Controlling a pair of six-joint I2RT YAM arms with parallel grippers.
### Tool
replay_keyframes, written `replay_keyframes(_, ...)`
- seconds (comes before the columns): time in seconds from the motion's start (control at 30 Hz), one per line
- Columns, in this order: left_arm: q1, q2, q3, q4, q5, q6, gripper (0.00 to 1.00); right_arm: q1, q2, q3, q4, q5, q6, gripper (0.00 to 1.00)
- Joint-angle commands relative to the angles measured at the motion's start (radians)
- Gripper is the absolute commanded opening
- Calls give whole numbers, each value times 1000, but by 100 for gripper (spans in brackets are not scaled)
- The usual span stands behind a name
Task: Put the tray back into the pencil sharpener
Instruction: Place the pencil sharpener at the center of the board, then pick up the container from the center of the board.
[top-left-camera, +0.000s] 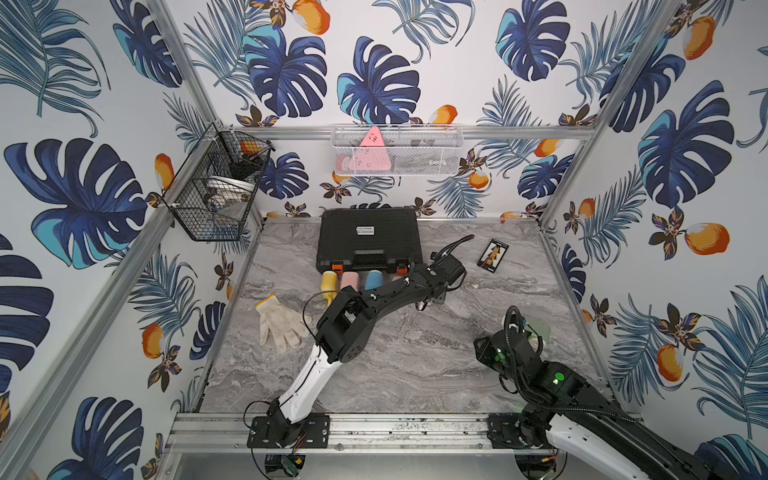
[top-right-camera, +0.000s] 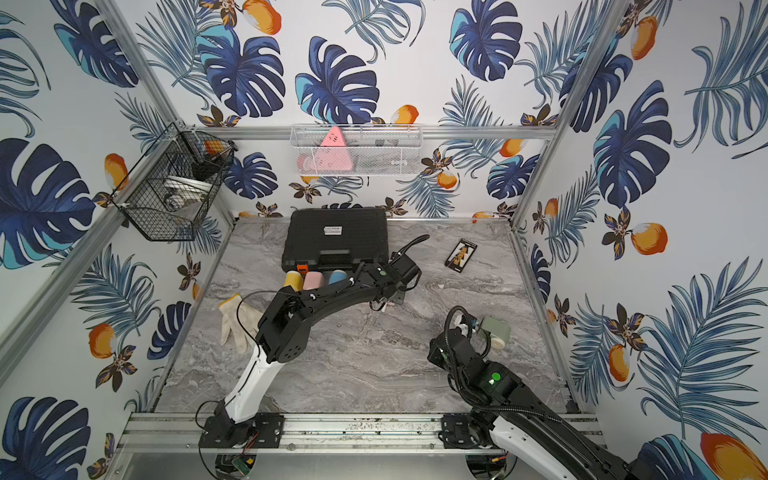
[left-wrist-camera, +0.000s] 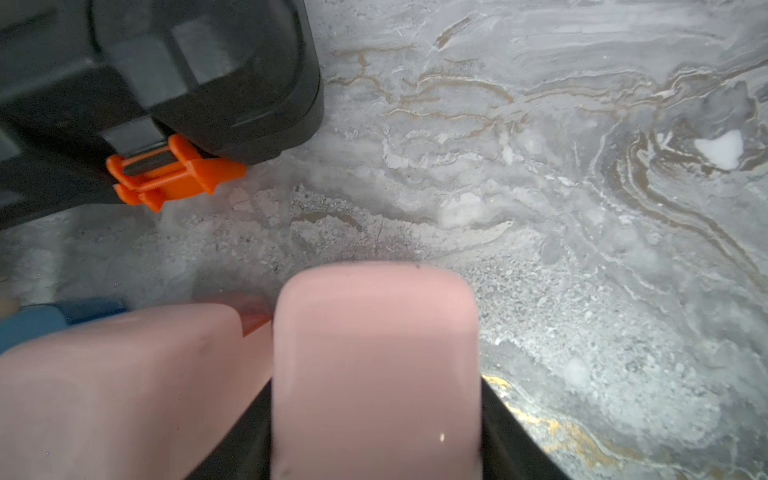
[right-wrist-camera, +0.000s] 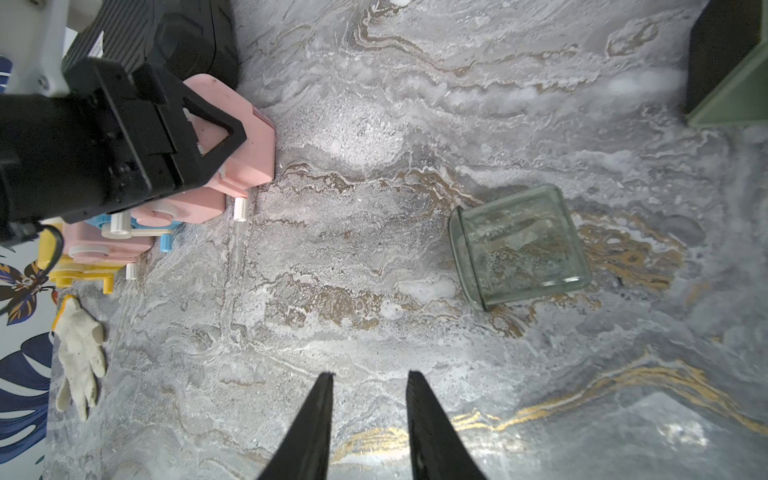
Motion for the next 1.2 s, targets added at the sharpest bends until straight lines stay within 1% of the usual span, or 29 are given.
replay_keyframes(0.0, 0, 0, 4, -7, 7, -9, 61, 1, 0, 6, 4, 8, 0, 33)
replay_keyframes(0.23, 1, -24, -20, 27, 3, 17, 85, 1, 0, 3, 2, 12, 5, 33)
replay_keyframes(0.3, -2, -34, -28, 41, 1, 27, 89, 1, 1, 3, 1, 12, 5, 33)
replay_keyframes(0.37, -8, -46, -38, 59, -11, 39, 92, 1, 3, 3, 2, 12, 6, 33)
replay_keyframes(0.63, -37, -104, -39, 86, -111, 77, 93, 1, 0, 9, -10, 15, 6, 33)
replay_keyframes(0.77, -61, -172, -88, 160, -180, 132, 91, 1, -7, 17, -31, 31, 8, 33)
replay_keyframes(0.83, -77, -229, -141, 228, -222, 177, 90, 1, -7, 26, -46, 44, 10, 33)
replay_keyframes(0.97, -88, -342, -258, 360, -259, 260, 89, 1, 19, 56, -83, 84, 10, 33)
replay_keyframes(1.17, -88, -524, -466, 528, -314, 354, 85, 0, 149, 145, -161, 157, 2, 34)
